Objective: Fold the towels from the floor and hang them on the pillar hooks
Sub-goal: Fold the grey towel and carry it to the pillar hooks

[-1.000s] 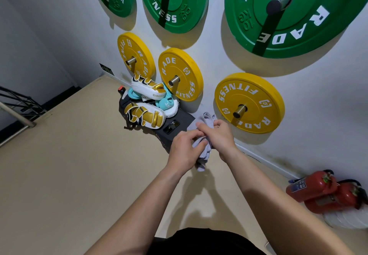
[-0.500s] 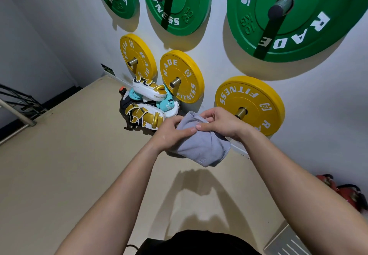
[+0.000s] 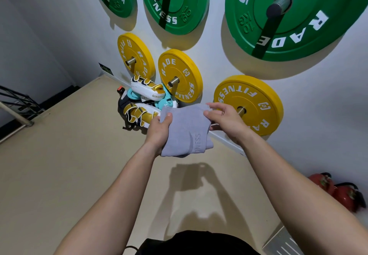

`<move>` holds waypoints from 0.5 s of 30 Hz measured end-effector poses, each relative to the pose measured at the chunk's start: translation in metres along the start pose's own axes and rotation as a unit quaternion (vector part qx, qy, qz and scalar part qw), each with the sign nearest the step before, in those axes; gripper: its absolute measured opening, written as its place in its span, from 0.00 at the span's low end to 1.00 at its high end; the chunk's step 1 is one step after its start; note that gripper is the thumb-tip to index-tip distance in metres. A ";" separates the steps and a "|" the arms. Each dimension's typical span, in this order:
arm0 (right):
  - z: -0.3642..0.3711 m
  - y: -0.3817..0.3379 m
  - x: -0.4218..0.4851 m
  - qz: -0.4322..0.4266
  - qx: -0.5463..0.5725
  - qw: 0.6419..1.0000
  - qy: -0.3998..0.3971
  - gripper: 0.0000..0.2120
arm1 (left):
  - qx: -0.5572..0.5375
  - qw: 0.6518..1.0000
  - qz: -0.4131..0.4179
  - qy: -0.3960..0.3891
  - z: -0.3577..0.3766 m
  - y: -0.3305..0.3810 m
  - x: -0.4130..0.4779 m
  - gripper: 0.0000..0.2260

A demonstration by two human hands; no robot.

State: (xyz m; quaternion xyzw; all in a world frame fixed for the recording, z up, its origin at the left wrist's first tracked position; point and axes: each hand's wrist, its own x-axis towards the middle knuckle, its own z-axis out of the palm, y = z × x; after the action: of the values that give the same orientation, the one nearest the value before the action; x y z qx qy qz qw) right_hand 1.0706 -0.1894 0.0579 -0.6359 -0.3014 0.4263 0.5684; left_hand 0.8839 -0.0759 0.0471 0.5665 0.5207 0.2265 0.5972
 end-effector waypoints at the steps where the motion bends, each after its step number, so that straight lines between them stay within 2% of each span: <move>1: 0.003 0.002 -0.001 -0.007 0.003 1.000 0.000 0.15 | -0.022 1.000 -0.006 0.005 0.001 0.001 -0.001 0.21; 6: 0.010 0.016 -0.011 0.036 0.008 0.997 -0.068 0.12 | -0.076 0.997 0.002 0.021 0.005 0.007 0.001 0.17; 10: 0.012 0.019 -0.008 0.009 0.001 0.999 -0.050 0.10 | -0.073 0.995 0.024 0.056 0.003 0.004 0.005 0.15; 13: 0.011 0.018 -0.005 -0.018 -0.016 0.999 -0.032 0.13 | -0.095 0.992 0.024 0.075 0.000 0.000 0.006 0.20; 15: 0.009 0.013 -0.005 -0.049 -0.074 0.996 -0.020 0.12 | -0.054 0.997 0.017 0.061 -0.003 -0.004 0.007 0.22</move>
State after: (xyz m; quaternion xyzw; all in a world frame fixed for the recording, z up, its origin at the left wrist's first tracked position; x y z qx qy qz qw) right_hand 1.0588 -0.1921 0.0467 -0.6520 -0.3739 0.3875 0.5337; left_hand 0.8825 -0.0693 0.0416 0.5276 0.5337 0.2984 0.5897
